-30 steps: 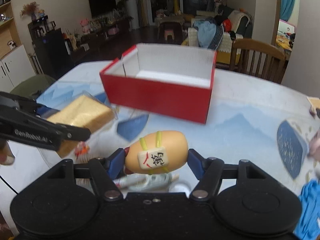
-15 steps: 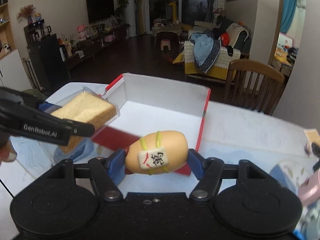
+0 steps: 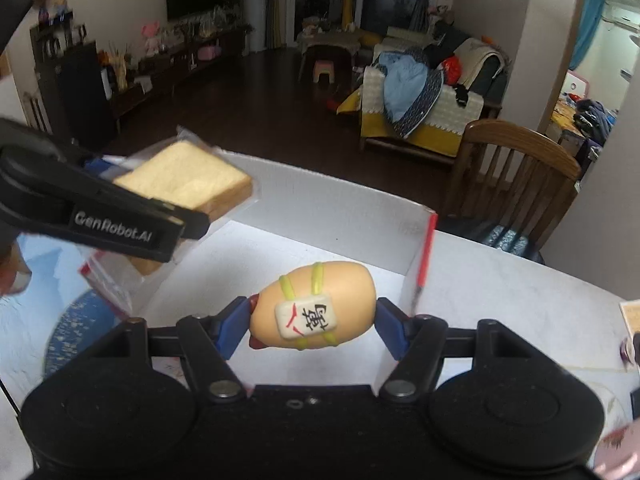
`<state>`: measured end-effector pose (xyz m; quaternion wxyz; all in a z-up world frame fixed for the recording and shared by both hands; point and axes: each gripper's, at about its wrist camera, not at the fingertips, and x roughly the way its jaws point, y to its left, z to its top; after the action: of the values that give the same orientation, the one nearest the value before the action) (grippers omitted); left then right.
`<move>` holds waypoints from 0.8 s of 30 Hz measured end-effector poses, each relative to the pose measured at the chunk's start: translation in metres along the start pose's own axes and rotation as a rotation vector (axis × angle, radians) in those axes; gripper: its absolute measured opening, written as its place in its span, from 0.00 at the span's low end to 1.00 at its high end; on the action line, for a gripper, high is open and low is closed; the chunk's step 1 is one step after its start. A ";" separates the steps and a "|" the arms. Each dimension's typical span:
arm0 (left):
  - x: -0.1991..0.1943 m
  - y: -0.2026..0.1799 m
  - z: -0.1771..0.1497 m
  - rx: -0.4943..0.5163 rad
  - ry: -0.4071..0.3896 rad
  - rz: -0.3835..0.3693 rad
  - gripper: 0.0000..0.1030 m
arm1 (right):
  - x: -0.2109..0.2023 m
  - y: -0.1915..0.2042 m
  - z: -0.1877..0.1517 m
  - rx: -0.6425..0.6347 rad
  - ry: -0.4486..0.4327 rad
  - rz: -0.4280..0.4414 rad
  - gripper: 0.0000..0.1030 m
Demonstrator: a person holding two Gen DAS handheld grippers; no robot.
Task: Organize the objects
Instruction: 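Carry the bread and bun toy with both grippers over the red box, then lower both items into the box and open both grippers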
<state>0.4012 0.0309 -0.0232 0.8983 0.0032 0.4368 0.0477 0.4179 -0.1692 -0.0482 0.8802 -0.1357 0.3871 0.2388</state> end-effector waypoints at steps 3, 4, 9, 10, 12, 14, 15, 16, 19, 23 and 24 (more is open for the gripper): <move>0.024 0.001 0.006 0.004 0.035 -0.001 0.70 | 0.022 0.006 0.005 -0.015 0.035 -0.011 0.65; 0.032 0.002 0.007 0.004 0.047 -0.006 0.70 | 0.030 0.006 0.007 -0.013 0.051 -0.003 0.65; 0.074 0.000 0.003 0.015 0.131 0.002 0.70 | 0.061 0.010 0.005 -0.024 0.136 0.009 0.65; 0.081 0.001 0.001 0.021 0.146 0.003 0.70 | 0.066 0.012 0.003 -0.029 0.151 0.007 0.65; 0.094 -0.001 -0.001 0.031 0.179 0.001 0.70 | 0.074 0.015 0.001 -0.025 0.176 0.010 0.65; 0.105 -0.002 -0.002 0.036 0.212 -0.009 0.70 | 0.082 0.015 0.000 -0.032 0.195 0.015 0.65; 0.110 -0.002 -0.003 0.035 0.229 -0.017 0.70 | 0.084 0.017 -0.002 -0.044 0.202 0.014 0.65; 0.114 -0.002 -0.003 0.035 0.242 -0.030 0.70 | 0.090 0.015 -0.001 -0.053 0.214 0.014 0.65; 0.124 -0.002 -0.004 0.034 0.282 -0.055 0.71 | 0.097 0.018 -0.004 -0.062 0.248 0.011 0.65; 0.135 0.000 -0.006 0.017 0.333 -0.069 0.71 | 0.099 0.018 -0.006 -0.059 0.271 0.026 0.65; 0.137 0.000 -0.006 0.009 0.348 -0.079 0.71 | 0.100 0.017 -0.004 -0.054 0.284 0.029 0.65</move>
<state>0.4807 0.0433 -0.1347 0.8102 -0.0182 0.5858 0.0101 0.4647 -0.1247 -0.1268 0.8090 -0.1863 0.5032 0.2400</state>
